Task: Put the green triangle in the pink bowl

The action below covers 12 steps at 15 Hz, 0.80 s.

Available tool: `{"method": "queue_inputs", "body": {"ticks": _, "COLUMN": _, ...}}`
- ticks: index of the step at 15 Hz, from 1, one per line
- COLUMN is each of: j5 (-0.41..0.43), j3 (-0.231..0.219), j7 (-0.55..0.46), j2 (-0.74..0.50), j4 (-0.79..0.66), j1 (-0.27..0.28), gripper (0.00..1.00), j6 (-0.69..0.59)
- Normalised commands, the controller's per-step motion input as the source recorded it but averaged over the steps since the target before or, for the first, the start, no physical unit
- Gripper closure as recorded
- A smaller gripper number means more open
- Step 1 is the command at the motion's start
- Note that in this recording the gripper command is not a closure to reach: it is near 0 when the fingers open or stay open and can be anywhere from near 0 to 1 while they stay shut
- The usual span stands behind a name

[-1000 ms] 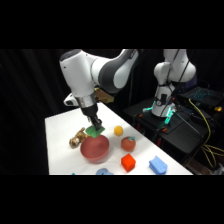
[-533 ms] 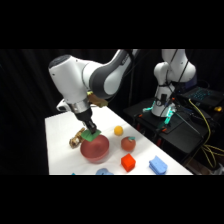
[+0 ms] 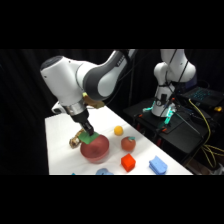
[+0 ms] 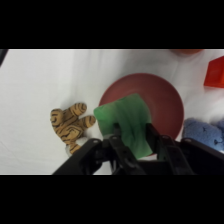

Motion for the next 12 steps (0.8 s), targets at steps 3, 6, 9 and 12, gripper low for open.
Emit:
{"method": "queue_inputs", "body": {"ticks": 3, "j5": -0.055, "j3": 0.004, "j7": -0.08, "j2": -0.01, "j4": 0.13, "j1": -0.009, "gripper": 0.00, "j6": -0.16}}
{"method": "queue_inputs", "body": {"ticks": 6, "j5": -0.059, "j3": 0.004, "j7": -0.08, "j2": -0.05, "j4": 0.08, "j1": -0.010, "gripper": 0.00, "j6": -0.13}}
{"method": "queue_inputs", "body": {"ticks": 9, "j5": -0.061, "j3": 0.000, "j7": -0.08, "j2": -0.08, "j4": 0.04, "j1": -0.016, "gripper": 0.00, "j6": -0.12}}
{"method": "queue_inputs", "body": {"ticks": 12, "j5": -0.072, "j3": -0.004, "j7": -0.07, "j2": -0.09, "j4": 0.02, "j1": -0.010, "gripper": 0.00, "j6": -0.11}}
